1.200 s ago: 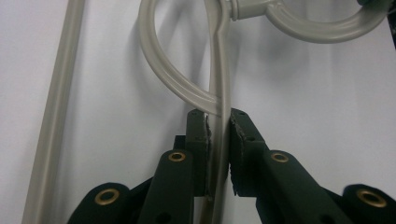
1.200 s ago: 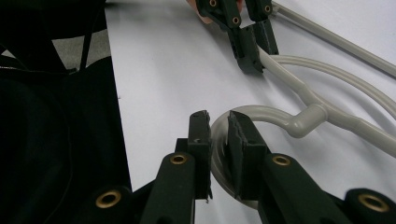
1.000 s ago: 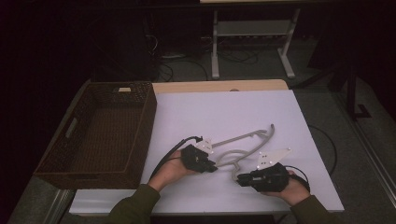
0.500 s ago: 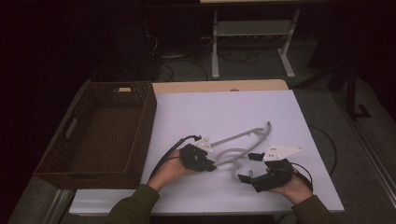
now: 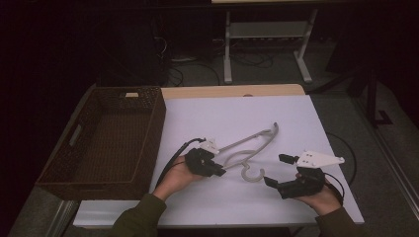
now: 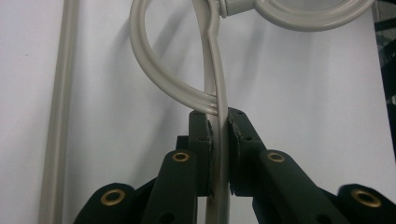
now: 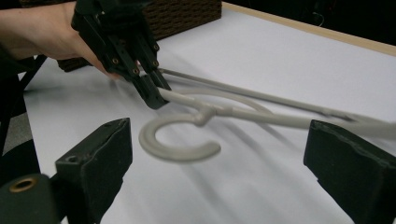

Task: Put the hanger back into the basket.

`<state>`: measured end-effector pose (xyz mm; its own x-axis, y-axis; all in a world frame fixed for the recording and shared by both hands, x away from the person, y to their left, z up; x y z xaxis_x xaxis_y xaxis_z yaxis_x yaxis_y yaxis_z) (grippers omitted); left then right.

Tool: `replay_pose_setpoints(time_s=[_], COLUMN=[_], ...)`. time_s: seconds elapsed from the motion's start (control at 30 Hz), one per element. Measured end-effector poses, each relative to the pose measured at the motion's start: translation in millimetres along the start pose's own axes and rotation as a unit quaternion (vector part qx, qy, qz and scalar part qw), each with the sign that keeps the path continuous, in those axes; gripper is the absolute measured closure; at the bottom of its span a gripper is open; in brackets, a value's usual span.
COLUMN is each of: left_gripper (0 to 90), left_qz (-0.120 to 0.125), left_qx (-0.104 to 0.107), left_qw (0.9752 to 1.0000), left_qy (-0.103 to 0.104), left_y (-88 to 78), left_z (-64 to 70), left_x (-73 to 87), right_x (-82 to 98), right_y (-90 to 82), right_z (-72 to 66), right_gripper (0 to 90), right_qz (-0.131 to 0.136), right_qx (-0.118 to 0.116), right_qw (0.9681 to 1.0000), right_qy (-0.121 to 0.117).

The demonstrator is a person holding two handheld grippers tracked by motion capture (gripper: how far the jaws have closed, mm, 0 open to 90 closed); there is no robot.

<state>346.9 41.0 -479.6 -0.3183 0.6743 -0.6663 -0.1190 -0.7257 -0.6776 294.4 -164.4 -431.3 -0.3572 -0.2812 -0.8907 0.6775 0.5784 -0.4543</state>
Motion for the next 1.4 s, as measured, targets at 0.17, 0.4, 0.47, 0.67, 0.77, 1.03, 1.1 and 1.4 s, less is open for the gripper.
replay_pose_setpoints(time_s=[0.17, 0.4, 0.47, 0.67, 0.77, 1.03, 1.1, 1.4], left_gripper=[82.1, 82.1, 82.1, 82.1, 82.1, 82.1, 82.1, 82.1], left_qz=[0.01, 0.031, 0.037, 0.058, 0.065, 0.076, 0.08, 0.085], left_qx=[0.001, -0.003, -0.005, -0.014, -0.017, -0.03, -0.033, -0.052], left_qw=[0.9999, 0.9992, 0.9988, 0.9973, 0.9966, 0.9952, 0.9947, 0.9936], left_qy=[-0.008, -0.024, -0.031, -0.043, -0.049, -0.054, -0.054, -0.053], left_y=[-9.0, -23.9, -29.0, -48.3, -58.5, -83.6, -89.4, -118.7], left_z=[0.4, 1.0, 1.6, 2.0, 3.7, 10.1, 11.3, 14.9], left_x=[-3.4, -10.2, -12.9, -22.5, -26.9, -40.7, -45.1, -59.6], right_x=[6.3, 11.9, 12.9, 16.5, 17.7, 21.1, 20.8, 18.7], right_y=[-2.5, -2.9, -1.9, 0.1, -1.8, -4.3, -3.9, -4.3], right_z=[5.5, 8.8, 8.4, 10.0, 11.2, 15.0, 15.8, 17.8], right_gripper=[5.8, 4.3, 4.0, 3.4, 3.5, 3.5, 3.5, 3.5], right_qz=[-0.006, -0.01, -0.008, -0.011, -0.008, -0.007, -0.005, 0.005], right_qx=[0.009, 0.016, 0.017, 0.028, 0.032, 0.041, 0.042, 0.048], right_qw=[0.9999, 0.9997, 0.9997, 0.9994, 0.9992, 0.9987, 0.9986, 0.9982], right_qy=[0.008, 0.018, 0.014, 0.016, 0.02, 0.03, 0.031, 0.035])
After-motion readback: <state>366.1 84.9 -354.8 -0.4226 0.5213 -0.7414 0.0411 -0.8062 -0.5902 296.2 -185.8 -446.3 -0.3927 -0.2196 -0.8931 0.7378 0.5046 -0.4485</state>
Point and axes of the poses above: each handheld gripper's, and its own axes: y roughly forward along the jaws, x roughly out of its underside, z roughly to its right, the point moved 8 cm from there along y, roughly forward along the jaws, and after that the axes turned 11 degrees about x, right-handed, at the moved point
